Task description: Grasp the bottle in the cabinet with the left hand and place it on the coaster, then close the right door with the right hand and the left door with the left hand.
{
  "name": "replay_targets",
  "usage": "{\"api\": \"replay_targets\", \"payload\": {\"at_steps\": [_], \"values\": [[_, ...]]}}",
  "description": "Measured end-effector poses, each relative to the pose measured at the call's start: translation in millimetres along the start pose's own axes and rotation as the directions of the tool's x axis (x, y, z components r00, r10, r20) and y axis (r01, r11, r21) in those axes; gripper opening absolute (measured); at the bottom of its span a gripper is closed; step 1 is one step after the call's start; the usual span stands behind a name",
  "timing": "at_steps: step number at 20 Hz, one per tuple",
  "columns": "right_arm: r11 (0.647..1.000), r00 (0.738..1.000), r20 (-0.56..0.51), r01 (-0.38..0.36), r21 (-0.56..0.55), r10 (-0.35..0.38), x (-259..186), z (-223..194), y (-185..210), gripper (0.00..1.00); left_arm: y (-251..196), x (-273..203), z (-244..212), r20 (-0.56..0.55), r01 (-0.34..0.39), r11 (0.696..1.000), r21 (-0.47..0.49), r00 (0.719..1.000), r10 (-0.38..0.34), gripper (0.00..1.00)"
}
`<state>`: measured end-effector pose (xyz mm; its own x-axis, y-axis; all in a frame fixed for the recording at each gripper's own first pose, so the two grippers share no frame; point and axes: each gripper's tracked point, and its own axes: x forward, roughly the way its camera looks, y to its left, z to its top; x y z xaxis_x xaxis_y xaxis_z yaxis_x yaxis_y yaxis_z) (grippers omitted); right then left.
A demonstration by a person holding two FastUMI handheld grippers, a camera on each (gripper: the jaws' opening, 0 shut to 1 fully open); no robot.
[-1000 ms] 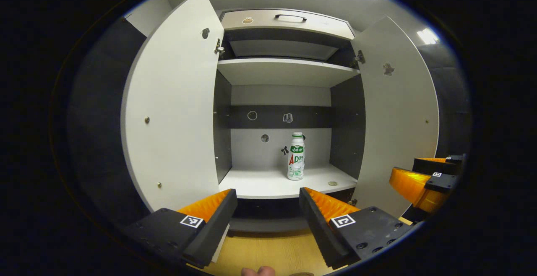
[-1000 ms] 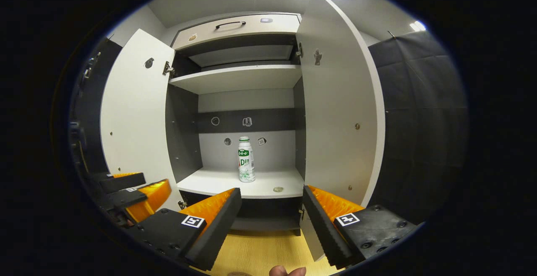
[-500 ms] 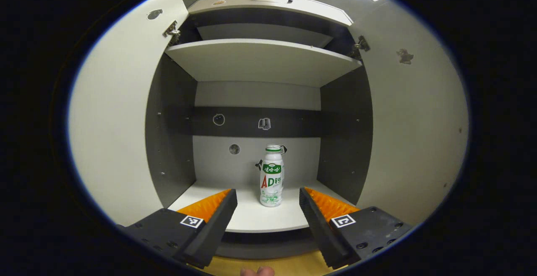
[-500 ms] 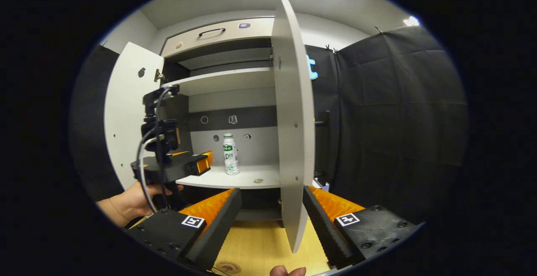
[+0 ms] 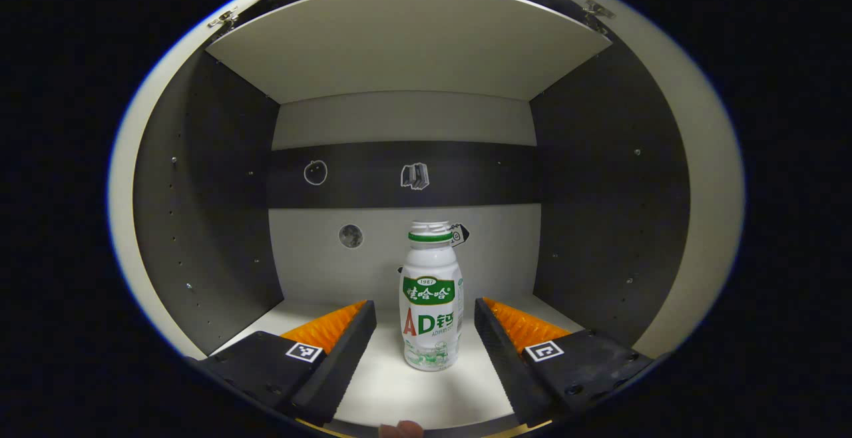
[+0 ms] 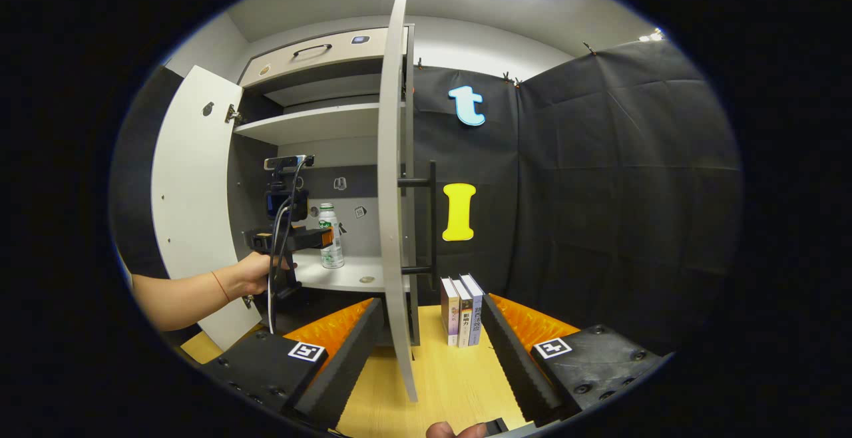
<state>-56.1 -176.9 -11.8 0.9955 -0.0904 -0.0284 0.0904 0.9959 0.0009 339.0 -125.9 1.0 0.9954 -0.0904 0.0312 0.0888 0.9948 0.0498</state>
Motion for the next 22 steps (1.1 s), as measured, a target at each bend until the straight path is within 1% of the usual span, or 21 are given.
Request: {"api": "replay_targets", "payload": {"at_steps": [2, 4, 6, 7, 8, 9, 12, 14, 17, 20, 22], "values": [[1.000, 1.000, -0.003, 0.005, 0.010, -0.005, 7.4, -1.8, -8.5, 0.98, -1.0, 19.6, -1.2, -0.005, -0.009, 1.000, -0.010, 1.000, 0.009, 0.94], [1.000, 1.000, -0.002, 0.008, 0.008, -0.008, 14.0, -1.4, -15.7, 0.98, 3.1, 37.4, -5.5, -0.030, -0.047, 0.997, -0.064, 0.999, 0.045, 0.94], [1.000, 1.000, 0.006, 0.012, 0.007, -0.012, 20.2, 1.8, -21.7, 0.98, 7.0, 49.0, -11.3, -0.059, -0.065, 0.990, -0.122, 0.997, 0.058, 0.95], [1.000, 1.000, 0.010, 0.013, 0.009, -0.013, 21.7, 3.5, -24.0, 0.98, 7.0, 51.1, -14.7, -0.075, -0.060, 0.989, -0.132, 0.996, 0.051, 0.94], [1.000, 1.000, 0.014, 0.017, 0.011, -0.017, 23.1, 4.4, -26.3, 0.98, 6.5, 54.7, -15.3, -0.074, -0.065, 0.991, -0.114, 0.996, 0.056, 0.91], [1.000, 1.000, 0.016, 0.021, 0.014, -0.021, 24.3, 4.3, -28.3, 0.98, 6.6, 52.9, -13.2, -0.070, -0.055, 0.994, -0.090, 0.996, 0.048, 0.83], [0.999, 1.000, 0.015, 0.024, 0.022, -0.024, 26.4, 4.3, -27.4, 0.98, 10.6, 42.5, -1.7, -0.057, -0.047, 0.997, -0.055, 0.997, 0.044, 0.80], [0.999, 0.999, 0.023, 0.024, 0.022, -0.025, 25.5, 7.6, -24.8, 0.98, 12.6, 25.7, 15.9, -0.028, -0.029, 0.998, -0.046, 0.999, 0.028, 0.80], [0.999, 0.999, 0.035, 0.031, 0.012, -0.031, 23.0, 11.2, -20.3, 0.98, 13.8, -19.8, 47.6, 0.027, 0.002, 1.000, -0.017, 1.000, -0.002, 0.79], [0.999, 0.998, 0.041, 0.040, 0.031, -0.041, 16.3, 13.4, -14.3, 0.98, 11.0, -77.9, 66.9, 0.073, 0.048, 0.999, -0.007, 0.996, -0.047, 0.80], [0.999, 0.997, 0.054, 0.045, 0.029, -0.046, 11.0, 15.2, -10.8, 0.98, 7.9, -120.7, 69.5, 0.083, 0.072, 0.997, -0.016, 0.994, -0.071, 0.79]]}}
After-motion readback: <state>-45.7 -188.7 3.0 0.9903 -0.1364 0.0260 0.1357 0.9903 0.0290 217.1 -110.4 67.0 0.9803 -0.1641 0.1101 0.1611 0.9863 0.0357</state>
